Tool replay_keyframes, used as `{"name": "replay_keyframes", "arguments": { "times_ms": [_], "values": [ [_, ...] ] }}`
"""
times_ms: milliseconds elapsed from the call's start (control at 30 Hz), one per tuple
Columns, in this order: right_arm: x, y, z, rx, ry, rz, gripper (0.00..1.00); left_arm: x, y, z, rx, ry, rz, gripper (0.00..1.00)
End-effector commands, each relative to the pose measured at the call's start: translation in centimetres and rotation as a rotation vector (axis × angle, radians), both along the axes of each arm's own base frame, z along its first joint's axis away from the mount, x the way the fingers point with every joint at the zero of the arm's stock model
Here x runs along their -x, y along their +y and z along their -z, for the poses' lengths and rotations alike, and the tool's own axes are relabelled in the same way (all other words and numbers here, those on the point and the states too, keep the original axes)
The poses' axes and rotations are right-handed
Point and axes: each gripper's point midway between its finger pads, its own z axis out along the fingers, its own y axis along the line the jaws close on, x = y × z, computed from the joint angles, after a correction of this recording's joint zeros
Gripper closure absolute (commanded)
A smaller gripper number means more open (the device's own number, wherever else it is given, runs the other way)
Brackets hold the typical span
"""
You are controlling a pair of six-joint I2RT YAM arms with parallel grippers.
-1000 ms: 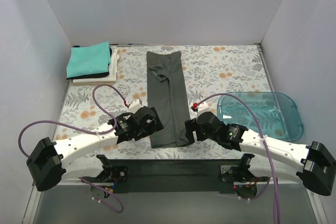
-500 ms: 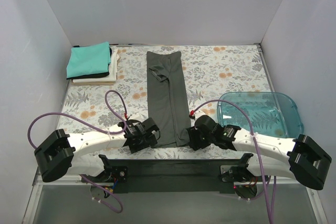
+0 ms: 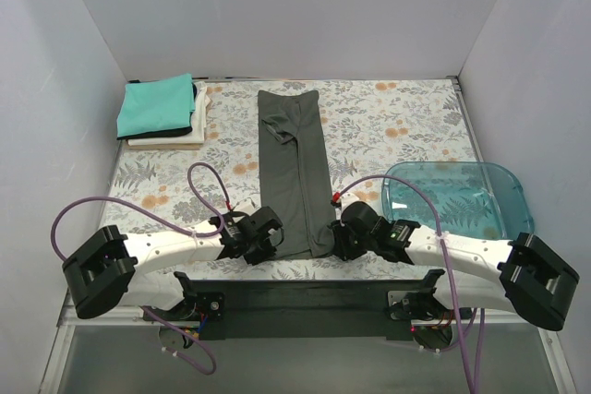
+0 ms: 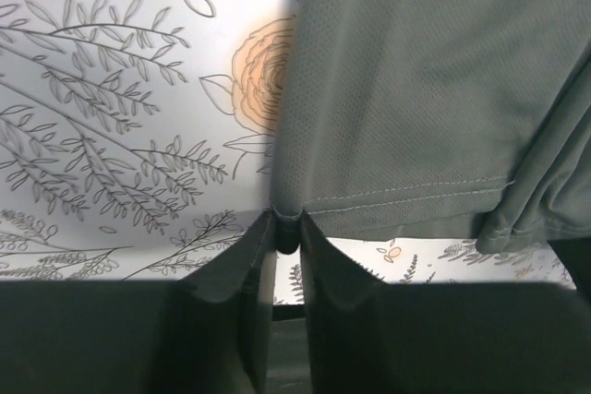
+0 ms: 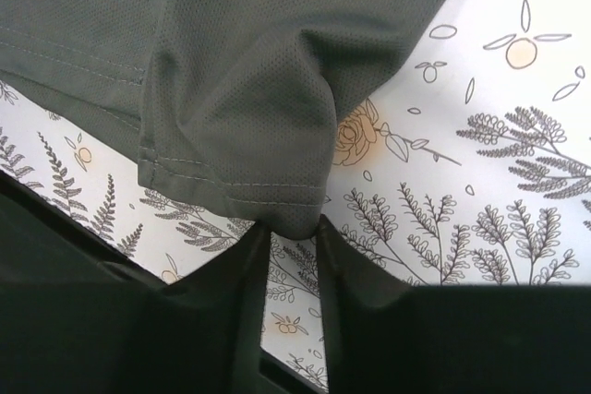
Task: Fold and stack the t-shirts
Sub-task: Fold the tshirt
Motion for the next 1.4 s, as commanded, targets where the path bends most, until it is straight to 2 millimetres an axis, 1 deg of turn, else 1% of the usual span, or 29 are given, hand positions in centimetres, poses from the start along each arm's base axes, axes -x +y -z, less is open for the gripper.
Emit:
{"name": "replay_keyframes", "arguments": {
  "times_ms": [0, 33, 67, 100, 133, 200, 300, 400, 567, 633, 700, 733, 767, 800, 833, 867, 933, 967, 1000, 1033, 1067, 1100, 1133, 1167, 1200, 1233, 1267, 1333, 1367],
  "values": [
    [-0.3, 0.8, -0.2, -0.026, -0.011, -0.027, 0.71, 0.8, 0.0, 1.2, 0.007, 0.060, -0.066, 0.87],
    [-0.2, 0.8, -0.2, -0.026, -0.011, -0.034, 0.75, 0.7, 0.3, 1.2, -0.002, 0.057, -0.075, 0.98],
    [-0.2, 0.8, -0.2, -0.024, -0.012, -0.037, 0.85, 0.6, 0.3, 0.9, 0.000, 0.048, -0.079, 1.00],
    [-0.3, 0.9, -0.5, -0.032, -0.019, -0.039, 0.88, 0.5, 0.4, 0.8, 0.000, 0.040, -0.080, 1.00],
    [-0.3, 0.9, -0.6, -0.036, -0.022, -0.042, 0.94, 0.4, 0.3, 0.6, 0.005, 0.033, -0.081, 1.00],
    [-0.7, 1.2, -1.3, -0.054, -0.047, -0.042, 0.98, -0.1, 0.1, -0.1, 0.026, -0.001, -0.081, 1.00],
    [-1.5, 1.2, -2.4, -0.062, -0.097, -0.029, 0.99, -1.1, -0.7, -1.3, 0.063, -0.055, -0.067, 1.00],
    [-2.4, 1.8, -3.5, -0.072, -0.137, -0.031, 0.99, -2.3, -1.6, -2.7, 0.086, -0.107, -0.063, 1.00],
    [-4.3, 2.6, -5.4, -0.073, -0.197, -0.019, 0.99, -4.6, -1.5, -4.2, 0.055, -0.196, -0.080, 1.00],
    [-5.0, 2.8, -6.0, -0.075, -0.214, -0.013, 0.99, -5.9, -1.6, -5.1, 0.060, -0.226, -0.099, 1.00],
    [-6.0, 3.2, -7.1, -0.087, -0.233, -0.002, 0.99, -7.3, -1.7, -5.7, 0.061, -0.264, -0.093, 1.00],
    [-6.6, 3.1, -7.4, -0.087, -0.241, 0.008, 0.99, -8.0, -2.1, -6.3, 0.070, -0.278, -0.090, 1.00],
    [-7.3, 3.5, -8.2, -0.092, -0.258, 0.009, 0.99, -8.7, -2.4, -6.7, 0.079, -0.295, -0.088, 1.00],
    [-7.6, 3.7, -8.4, -0.092, -0.259, 0.008, 0.99, -9.6, -2.0, -7.0, 0.070, -0.306, -0.091, 1.00],
    [-8.1, 3.8, -8.7, -0.096, -0.263, 0.011, 0.99, -10.5, -2.3, -7.8, 0.079, -0.322, -0.095, 1.00],
    [-8.9, 3.7, -8.7, -0.089, -0.262, 0.023, 0.99, -11.3, -2.5, -7.9, 0.077, -0.327, -0.094, 1.00],
    [-10.2, 4.2, -9.9, -0.101, -0.281, 0.024, 0.99, -13.0, -1.9, -8.3, 0.070, -0.340, -0.110, 1.00],
    [-11.0, 4.0, -9.6, -0.086, -0.277, 0.038, 0.99, -14.1, -2.4, -9.0, 0.089, -0.363, -0.113, 1.00],
    [-11.9, 4.4, -10.7, -0.099, -0.296, 0.034, 0.99, -15.1, -2.1, -9.2, 0.080, -0.377, -0.116, 1.00],
    [-12.8, 4.2, -10.9, -0.096, -0.300, 0.050, 0.99, -15.7, -2.2, -9.6, 0.084, -0.391, -0.116, 1.00],
    [-13.4, 4.2, -10.5, -0.084, -0.292, 0.052, 0.99, -16.7, -2.5, -10.5, 0.095, -0.411, -0.119, 1.00],
    [-14.0, 4.5, -10.8, -0.093, -0.291, 0.047, 0.99, -17.7, -2.1, -10.1, 0.076, -0.408, -0.135, 1.00],
    [-14.7, 4.6, -11.4, -0.101, -0.298, 0.056, 0.99, -18.3, -2.0, -10.3, 0.072, -0.415, -0.137, 1.00],
    [-15.8, 4.3, -11.1, -0.092, -0.290, 0.079, 0.99, -18.9, -2.0, -10.3, 0.062, -0.420, -0.129, 1.00],
    [-16.8, 4.1, -11.3, -0.088, -0.293, 0.109, 0.99, -20.2, -2.0, -10.5, 0.058, -0.425, -0.147, 1.00],
    [-18.1, 4.7, -12.8, -0.107, -0.320, 0.118, 0.99, -20.8, -1.9, -10.4, 0.054, -0.422, -0.153, 1.00],
    [-19.1, 4.6, -12.1, -0.093, -0.306, 0.124, 0.99, -21.4, -1.9, -10.6, 0.051, -0.425, -0.149, 1.00],
    [-20.2, 5.0, -12.5, -0.105, -0.302, 0.108, 0.99, -23.2, -1.9, -10.6, 0.039, -0.432, -0.157, 1.00],
    [-21.2, 5.1, -12.5, -0.099, -0.307, 0.110, 0.99, -23.8, -1.8, -10.6, 0.031, -0.435, -0.159, 1.00]
  ]
}}
